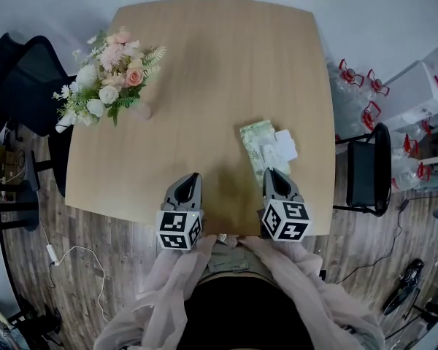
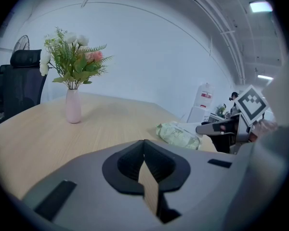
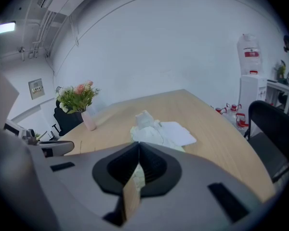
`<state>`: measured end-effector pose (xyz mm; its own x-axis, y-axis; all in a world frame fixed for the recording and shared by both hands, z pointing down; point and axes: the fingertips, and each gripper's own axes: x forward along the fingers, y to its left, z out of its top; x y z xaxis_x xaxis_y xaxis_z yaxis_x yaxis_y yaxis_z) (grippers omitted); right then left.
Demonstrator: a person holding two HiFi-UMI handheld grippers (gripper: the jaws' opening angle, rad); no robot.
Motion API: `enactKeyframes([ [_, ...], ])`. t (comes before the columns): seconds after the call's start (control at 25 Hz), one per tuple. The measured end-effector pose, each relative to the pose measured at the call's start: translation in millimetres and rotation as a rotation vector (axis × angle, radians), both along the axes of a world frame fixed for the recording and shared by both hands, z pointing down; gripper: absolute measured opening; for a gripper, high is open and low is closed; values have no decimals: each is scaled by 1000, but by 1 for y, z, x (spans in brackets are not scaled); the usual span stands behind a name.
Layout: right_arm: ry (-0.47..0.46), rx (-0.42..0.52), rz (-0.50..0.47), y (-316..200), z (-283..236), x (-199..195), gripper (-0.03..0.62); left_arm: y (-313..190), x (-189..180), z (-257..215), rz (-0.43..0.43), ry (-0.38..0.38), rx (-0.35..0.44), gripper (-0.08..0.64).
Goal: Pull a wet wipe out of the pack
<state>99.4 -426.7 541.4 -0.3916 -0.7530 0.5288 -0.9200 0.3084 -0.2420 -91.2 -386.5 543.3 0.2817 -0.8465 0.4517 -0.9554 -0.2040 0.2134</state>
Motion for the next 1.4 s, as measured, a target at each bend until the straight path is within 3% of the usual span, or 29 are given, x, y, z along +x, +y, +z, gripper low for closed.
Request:
enactKeyframes([
  [1.4,-21,17,64,53,-6,4,12,32,7,-8,83,-7,31,11],
])
